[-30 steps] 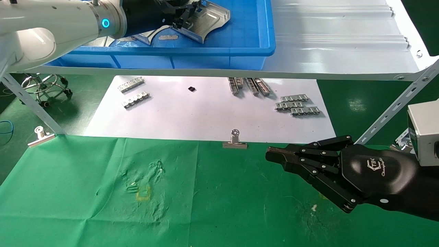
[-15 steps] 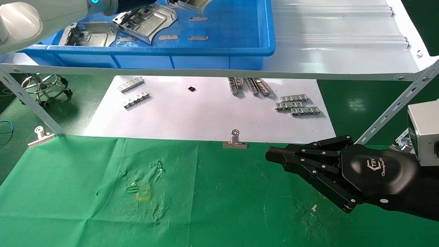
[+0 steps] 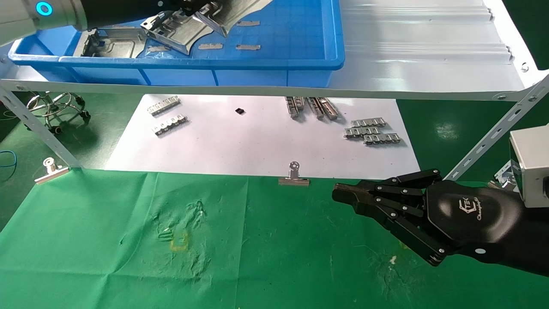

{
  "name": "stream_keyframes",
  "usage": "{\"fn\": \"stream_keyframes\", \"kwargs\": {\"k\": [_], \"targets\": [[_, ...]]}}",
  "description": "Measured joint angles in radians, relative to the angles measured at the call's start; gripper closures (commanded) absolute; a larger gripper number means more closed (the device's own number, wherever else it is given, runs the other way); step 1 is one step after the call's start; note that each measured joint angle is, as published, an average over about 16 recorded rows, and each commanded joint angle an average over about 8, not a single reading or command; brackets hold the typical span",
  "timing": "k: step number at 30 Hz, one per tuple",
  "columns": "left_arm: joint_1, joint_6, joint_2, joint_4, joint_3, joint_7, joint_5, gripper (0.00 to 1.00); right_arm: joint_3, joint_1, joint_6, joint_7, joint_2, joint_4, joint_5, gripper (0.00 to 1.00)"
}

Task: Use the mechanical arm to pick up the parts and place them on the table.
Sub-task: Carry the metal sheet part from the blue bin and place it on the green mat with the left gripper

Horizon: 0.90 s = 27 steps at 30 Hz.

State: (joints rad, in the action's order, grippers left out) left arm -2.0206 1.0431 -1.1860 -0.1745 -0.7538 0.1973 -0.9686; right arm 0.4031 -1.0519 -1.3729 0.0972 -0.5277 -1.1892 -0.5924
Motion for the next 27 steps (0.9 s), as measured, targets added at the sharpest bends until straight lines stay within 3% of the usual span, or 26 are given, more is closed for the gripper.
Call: {"fn": "stream_keyframes", "kwargs": {"k": [17, 27], "targets": [[0.011, 0.453, 0.171, -0.026, 0.028, 0.183, 0.063, 1.0, 0.0, 0.0, 0.0, 0.0, 0.0, 0.0, 0.0, 1.0], [0.093, 0.556, 0.298, -0.207, -0.025, 0.26, 0.106, 1.0, 0.0, 0.0, 0.0, 0.0, 0.0, 0.0, 0.0, 1.0]]}}
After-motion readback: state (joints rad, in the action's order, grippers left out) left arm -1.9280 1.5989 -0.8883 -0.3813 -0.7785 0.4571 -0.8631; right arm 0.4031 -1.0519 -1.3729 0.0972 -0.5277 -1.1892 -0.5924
